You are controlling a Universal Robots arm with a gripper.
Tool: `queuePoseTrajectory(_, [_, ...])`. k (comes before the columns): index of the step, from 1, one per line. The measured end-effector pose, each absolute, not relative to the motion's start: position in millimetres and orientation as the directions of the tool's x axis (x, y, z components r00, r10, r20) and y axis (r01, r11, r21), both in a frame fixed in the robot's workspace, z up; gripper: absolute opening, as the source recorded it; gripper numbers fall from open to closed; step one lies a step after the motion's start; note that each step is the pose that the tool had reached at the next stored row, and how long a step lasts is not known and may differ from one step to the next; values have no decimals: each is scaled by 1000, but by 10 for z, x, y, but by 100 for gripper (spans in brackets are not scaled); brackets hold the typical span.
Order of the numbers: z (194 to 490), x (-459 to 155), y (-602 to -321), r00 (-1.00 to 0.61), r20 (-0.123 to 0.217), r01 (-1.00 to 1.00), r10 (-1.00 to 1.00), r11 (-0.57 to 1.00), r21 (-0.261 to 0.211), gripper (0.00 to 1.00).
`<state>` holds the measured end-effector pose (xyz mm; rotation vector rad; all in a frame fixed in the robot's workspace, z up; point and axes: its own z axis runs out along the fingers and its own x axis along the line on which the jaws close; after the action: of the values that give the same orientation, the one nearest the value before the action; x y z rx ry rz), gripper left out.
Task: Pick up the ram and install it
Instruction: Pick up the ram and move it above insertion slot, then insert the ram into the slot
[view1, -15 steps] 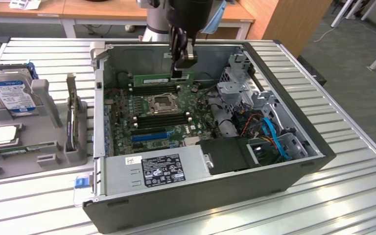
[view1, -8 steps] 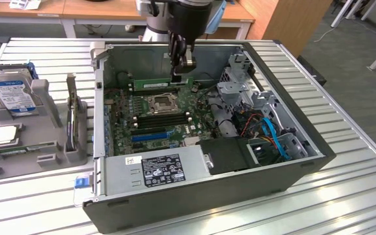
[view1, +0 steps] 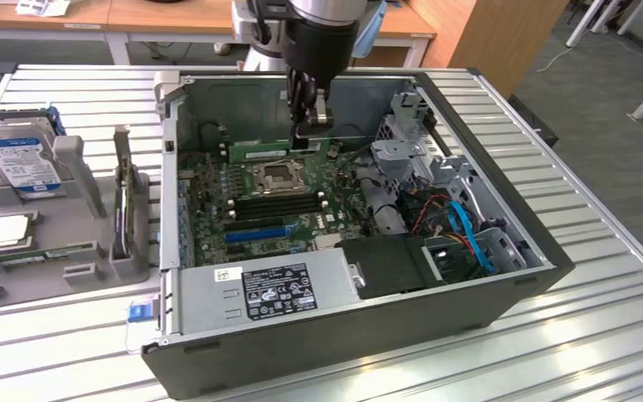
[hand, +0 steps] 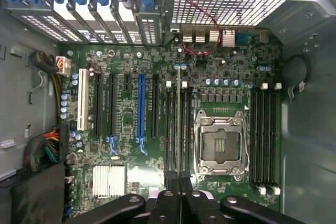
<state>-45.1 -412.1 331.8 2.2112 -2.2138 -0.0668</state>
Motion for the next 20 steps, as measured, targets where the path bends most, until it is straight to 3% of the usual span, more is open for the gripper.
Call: queuePoseTrajectory(20, [3143,-452,-4122,-2,-22,-999,-1000,1,39,11])
